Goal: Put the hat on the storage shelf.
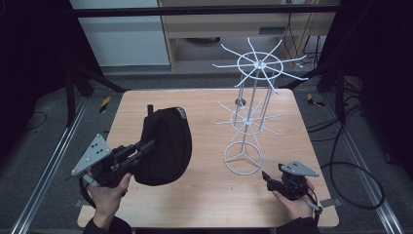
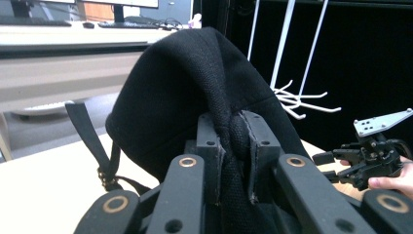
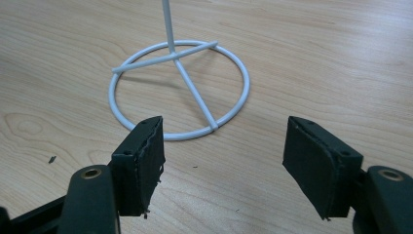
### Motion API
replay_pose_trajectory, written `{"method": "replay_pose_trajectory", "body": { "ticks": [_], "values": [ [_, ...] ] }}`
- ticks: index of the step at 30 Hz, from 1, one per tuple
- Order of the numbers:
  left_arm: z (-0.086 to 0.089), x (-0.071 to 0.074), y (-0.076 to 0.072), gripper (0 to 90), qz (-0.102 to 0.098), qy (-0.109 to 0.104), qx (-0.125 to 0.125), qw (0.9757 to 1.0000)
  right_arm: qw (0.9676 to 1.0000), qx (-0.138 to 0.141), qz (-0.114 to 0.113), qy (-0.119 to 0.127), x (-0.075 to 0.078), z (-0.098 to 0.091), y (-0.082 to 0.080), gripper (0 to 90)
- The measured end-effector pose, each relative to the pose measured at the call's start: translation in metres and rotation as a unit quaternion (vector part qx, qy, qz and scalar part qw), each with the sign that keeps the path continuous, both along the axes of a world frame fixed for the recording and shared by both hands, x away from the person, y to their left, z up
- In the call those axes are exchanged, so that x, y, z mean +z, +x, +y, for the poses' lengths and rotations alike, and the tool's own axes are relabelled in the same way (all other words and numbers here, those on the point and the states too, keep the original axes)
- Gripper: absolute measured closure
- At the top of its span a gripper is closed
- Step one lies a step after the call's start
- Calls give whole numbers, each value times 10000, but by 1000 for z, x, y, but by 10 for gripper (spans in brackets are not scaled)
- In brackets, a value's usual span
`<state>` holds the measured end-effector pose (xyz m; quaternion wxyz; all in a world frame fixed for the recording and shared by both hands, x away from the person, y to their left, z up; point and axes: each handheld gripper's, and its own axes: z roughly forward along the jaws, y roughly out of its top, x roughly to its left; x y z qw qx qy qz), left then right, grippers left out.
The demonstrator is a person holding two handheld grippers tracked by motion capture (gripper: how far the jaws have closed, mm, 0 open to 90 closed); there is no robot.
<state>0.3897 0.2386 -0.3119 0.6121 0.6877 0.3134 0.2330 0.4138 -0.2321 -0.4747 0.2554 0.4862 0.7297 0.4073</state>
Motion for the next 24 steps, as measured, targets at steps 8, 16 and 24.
{"method": "replay_pose_trajectory", "body": {
  "ticks": [8,16,24],
  "values": [
    [-12,31,-3,786,-359,-86,-142,9992,10000,3,-26,-8,0,0,0,315],
    [-33,55,-6,787,-625,-269,-427,9968,10000,2,-44,-13,0,-1,0,315],
    [-50,80,-5,787,-723,-559,-711,9933,10000,-4,-58,-15,1,-1,0,315]
  ]
}}
